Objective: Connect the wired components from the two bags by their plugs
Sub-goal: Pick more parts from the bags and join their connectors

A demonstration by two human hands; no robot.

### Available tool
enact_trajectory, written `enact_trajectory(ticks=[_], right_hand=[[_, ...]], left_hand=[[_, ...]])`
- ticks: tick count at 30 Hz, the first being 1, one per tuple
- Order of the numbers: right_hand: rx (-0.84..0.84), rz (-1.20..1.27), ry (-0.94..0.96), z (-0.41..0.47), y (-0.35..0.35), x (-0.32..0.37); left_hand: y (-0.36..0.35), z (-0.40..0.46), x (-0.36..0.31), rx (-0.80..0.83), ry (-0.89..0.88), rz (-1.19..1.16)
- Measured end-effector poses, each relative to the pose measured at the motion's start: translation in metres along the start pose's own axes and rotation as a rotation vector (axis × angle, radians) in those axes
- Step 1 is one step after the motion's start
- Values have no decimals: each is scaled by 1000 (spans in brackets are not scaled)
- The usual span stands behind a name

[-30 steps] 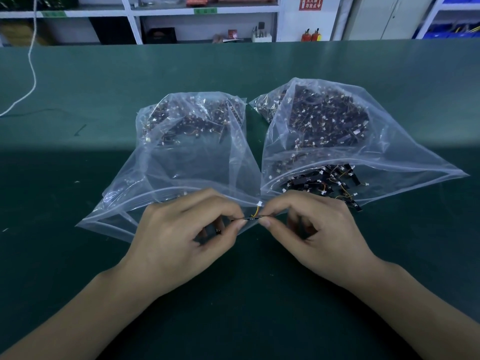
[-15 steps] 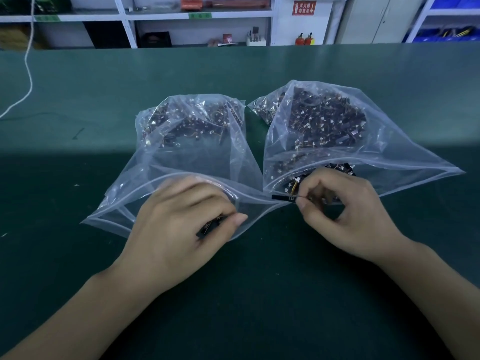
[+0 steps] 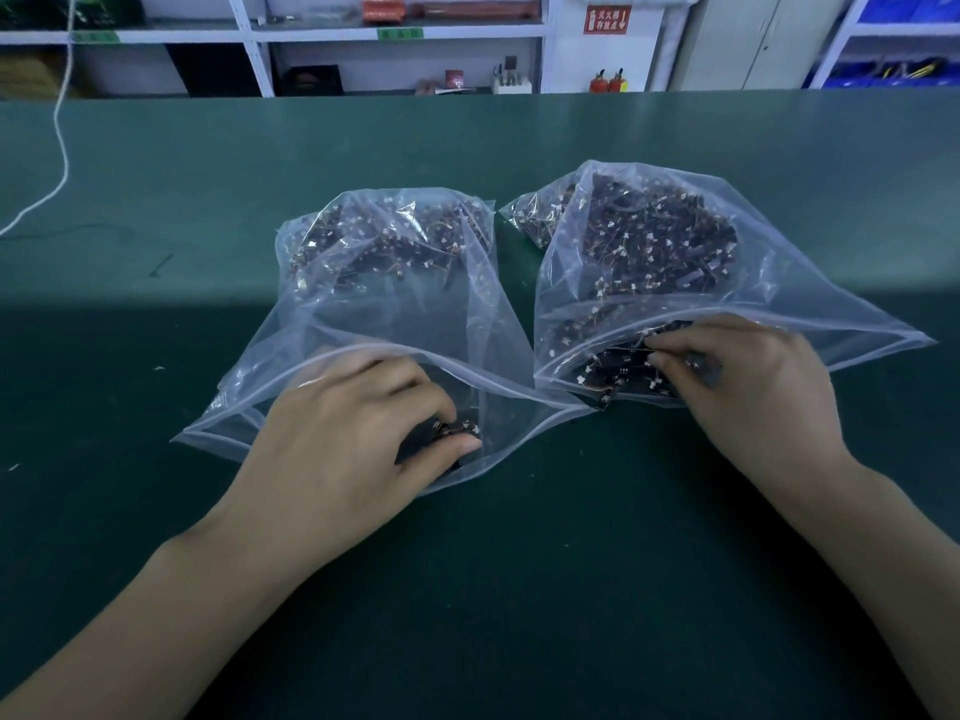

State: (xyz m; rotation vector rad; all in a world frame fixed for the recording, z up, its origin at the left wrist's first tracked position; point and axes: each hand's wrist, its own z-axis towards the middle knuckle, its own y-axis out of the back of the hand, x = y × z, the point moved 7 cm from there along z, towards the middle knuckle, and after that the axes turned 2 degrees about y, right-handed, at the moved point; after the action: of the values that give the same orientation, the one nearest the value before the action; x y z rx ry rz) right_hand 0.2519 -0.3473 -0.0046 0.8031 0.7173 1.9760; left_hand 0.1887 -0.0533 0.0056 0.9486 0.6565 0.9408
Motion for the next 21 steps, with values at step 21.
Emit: enact_trajectory(ticks=[21], right_hand=[[-16,539,161,-18,0,81]], left_hand=[[-11,-8,13,103,242,-149]])
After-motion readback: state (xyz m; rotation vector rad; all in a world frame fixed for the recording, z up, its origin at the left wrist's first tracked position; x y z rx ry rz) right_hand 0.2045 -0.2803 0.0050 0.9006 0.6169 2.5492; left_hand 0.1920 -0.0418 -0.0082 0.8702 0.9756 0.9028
